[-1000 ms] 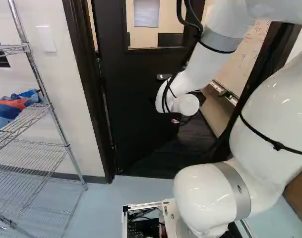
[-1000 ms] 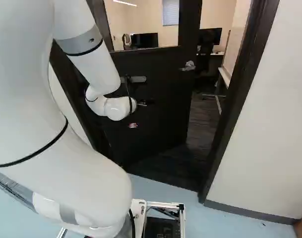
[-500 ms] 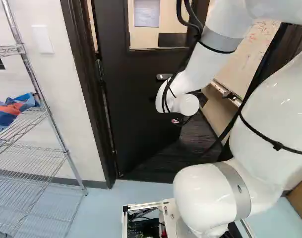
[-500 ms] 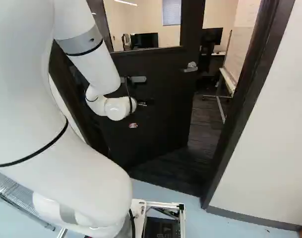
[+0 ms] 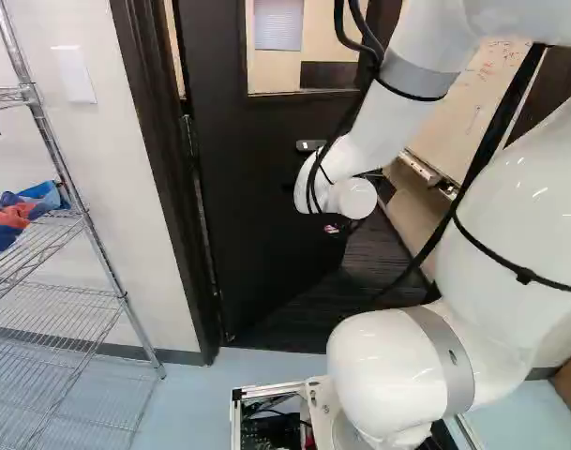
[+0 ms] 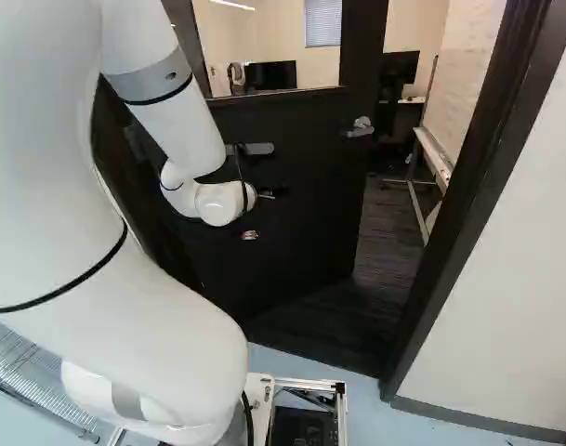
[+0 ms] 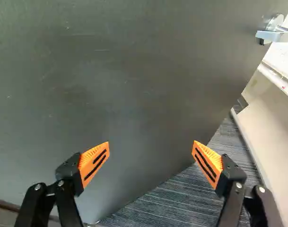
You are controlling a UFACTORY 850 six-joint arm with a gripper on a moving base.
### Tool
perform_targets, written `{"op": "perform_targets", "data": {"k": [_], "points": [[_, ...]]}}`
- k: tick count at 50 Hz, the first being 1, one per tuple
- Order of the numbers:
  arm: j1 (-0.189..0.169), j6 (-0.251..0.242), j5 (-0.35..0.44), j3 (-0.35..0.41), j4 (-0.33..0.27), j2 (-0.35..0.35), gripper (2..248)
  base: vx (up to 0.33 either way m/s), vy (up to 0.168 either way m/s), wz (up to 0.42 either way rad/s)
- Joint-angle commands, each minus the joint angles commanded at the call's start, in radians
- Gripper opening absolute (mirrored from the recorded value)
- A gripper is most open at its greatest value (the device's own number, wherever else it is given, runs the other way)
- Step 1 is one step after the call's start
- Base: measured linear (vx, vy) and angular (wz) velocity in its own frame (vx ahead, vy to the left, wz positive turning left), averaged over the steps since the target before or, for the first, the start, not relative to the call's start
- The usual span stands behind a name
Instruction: Open the door and move inside
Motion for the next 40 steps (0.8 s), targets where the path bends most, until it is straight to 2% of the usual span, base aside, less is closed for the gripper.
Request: {"op": "perform_targets", "data": {"k": [18,40], "points": [[0.0,0.0,0.0,-0.003,0.01,-0.003,247,0.0,0.0,0.0],[0.007,0.0,0.0,-0.069,0.149,-0.069,247,0.0,0.0,0.0]]}}
